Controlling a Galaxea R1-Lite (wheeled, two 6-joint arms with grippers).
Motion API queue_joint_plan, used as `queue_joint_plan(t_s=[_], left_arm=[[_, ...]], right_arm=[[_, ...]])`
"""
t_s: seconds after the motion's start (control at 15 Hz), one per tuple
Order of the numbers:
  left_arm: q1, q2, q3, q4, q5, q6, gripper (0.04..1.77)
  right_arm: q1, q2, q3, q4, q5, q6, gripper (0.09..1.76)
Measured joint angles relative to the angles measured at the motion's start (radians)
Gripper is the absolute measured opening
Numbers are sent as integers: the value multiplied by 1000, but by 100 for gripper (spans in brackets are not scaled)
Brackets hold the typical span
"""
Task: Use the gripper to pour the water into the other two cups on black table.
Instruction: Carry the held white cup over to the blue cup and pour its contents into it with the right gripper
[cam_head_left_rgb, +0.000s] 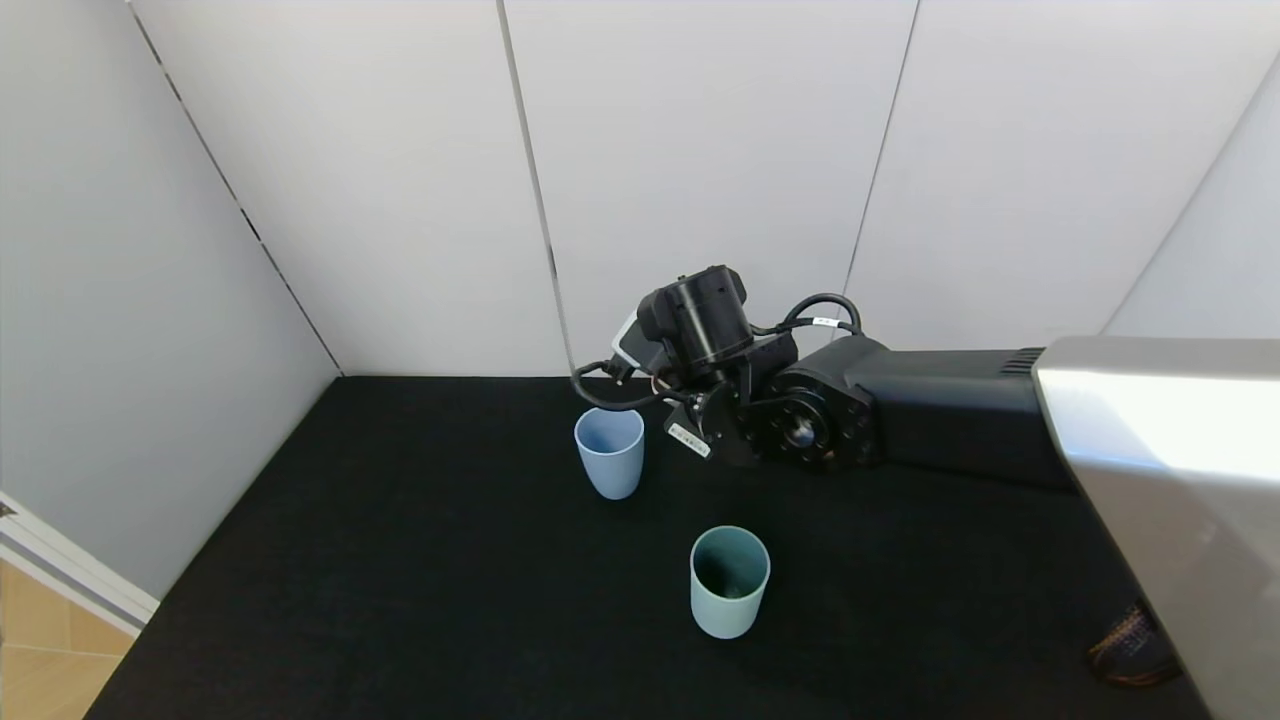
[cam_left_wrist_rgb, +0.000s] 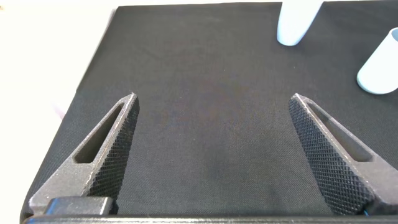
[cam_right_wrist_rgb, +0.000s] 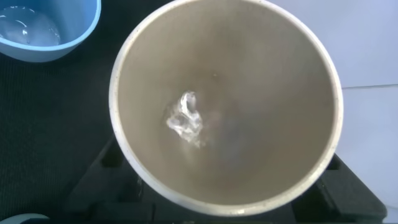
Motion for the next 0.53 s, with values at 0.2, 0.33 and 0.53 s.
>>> queue_joint_plan(t_s=[0.2,0.33,0.53], left_arm=[[0,0,0,0,0,0,172],[0,0,0,0,0,-1,172],[-1,0,0,0,0,-1,172]], right_arm=[[5,7,-2,-1,1,-2,127],[10,10,-6,-10,2,-2,127],[14,26,-10,-25,3,-2,127]])
